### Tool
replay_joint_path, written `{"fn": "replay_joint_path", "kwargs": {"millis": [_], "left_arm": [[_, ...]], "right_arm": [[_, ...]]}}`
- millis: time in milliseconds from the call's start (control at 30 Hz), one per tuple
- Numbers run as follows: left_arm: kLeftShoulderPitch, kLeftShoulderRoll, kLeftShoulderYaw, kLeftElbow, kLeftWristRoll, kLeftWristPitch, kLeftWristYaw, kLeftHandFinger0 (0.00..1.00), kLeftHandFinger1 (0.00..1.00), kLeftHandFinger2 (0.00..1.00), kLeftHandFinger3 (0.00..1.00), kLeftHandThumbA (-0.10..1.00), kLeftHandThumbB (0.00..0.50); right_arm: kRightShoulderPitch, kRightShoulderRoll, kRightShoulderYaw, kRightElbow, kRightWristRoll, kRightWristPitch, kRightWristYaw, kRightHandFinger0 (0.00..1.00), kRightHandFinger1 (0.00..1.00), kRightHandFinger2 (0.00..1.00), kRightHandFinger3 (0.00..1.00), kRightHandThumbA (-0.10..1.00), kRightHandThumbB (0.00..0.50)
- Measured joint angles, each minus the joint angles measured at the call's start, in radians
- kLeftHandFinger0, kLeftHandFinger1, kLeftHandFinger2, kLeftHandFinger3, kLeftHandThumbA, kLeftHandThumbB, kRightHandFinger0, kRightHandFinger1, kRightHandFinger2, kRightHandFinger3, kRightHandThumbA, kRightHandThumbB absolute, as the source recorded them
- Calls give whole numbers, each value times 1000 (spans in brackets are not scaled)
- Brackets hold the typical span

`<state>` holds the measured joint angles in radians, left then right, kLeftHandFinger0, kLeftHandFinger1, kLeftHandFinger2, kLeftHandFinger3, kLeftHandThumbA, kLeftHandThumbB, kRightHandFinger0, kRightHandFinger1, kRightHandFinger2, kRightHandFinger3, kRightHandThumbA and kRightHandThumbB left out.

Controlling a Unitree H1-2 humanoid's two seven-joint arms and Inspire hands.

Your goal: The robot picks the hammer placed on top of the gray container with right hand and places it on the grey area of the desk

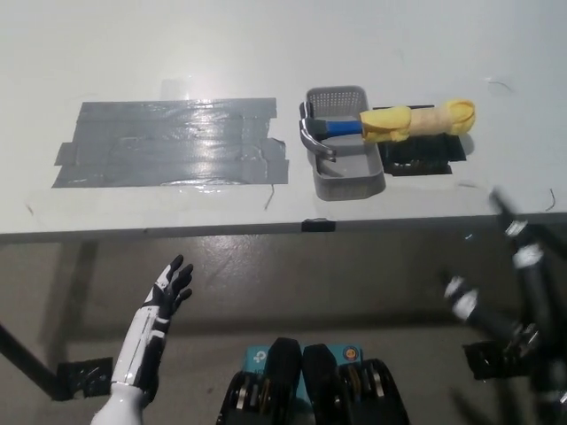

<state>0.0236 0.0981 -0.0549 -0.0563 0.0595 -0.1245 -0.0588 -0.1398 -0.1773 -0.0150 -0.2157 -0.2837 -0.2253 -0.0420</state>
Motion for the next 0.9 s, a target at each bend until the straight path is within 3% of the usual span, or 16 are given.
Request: {"fn": "replay_joint_path", "kwargs": {"millis": [33,133,200,333,367,467,567,633,700,733,800,900], "left_arm": [[-1,-2,-1,1,2,-2,0,1000,1000,1000,1000,949,129],[0,-5,-1,1,6,-4,0,1000,1000,1000,1000,959,136],[-1,-6,-1,2,8,-4,0,1000,1000,1000,1000,963,139],[-1,-5,-1,4,9,-4,0,1000,1000,1000,1000,964,138],[-1,-5,-1,5,9,-4,0,1000,1000,1000,1000,962,132],[-3,-6,-1,5,10,-4,0,1000,1000,1000,1000,962,133],[-3,-7,-1,5,10,-4,0,1000,1000,1000,1000,954,137],[-3,-7,-1,5,10,-4,0,1000,1000,1000,1000,950,140],[-3,-7,-2,5,10,-4,0,1000,1000,1000,1000,947,141],[-4,-8,-2,5,10,-4,0,1000,1000,1000,1000,945,135],[-3,-7,-1,5,10,-4,0,1000,1000,1000,1000,946,137],[-4,-7,-2,4,10,-4,0,1000,1000,1000,1000,950,139]], "right_arm": [[-47,-34,-10,-11,-1,29,13,1000,1000,1000,1000,803,216],[-176,-123,-15,0,-1,95,51,1000,1000,1000,1000,880,209],[-269,-176,-8,29,-1,140,85,1000,1000,1000,1000,922,253],[-431,-248,30,119,-1,217,151,1000,1000,1000,1000,916,287],[-468,-258,42,146,-1,237,170,1000,1000,1000,1000,1000,300],[-577,-282,92,230,-6,301,227,1000,1000,1000,1000,1000,302],[-673,-301,156,315,-16,355,286,1000,1000,1000,1000,1000,359],[-756,-304,225,422,-36,381,330,1000,1000,1000,1000,1000,363],[-809,-305,284,508,-55,398,365,1000,1000,1000,1000,1000,363],[-847,-305,325,563,-68,411,392,1000,1000,1000,1000,1000,396],[-902,-302,382,649,-88,417,421,1000,1000,1000,1000,1000,410],[-980,-289,471,805,-122,416,461,1000,1000,1000,1000,1000,411]]}}
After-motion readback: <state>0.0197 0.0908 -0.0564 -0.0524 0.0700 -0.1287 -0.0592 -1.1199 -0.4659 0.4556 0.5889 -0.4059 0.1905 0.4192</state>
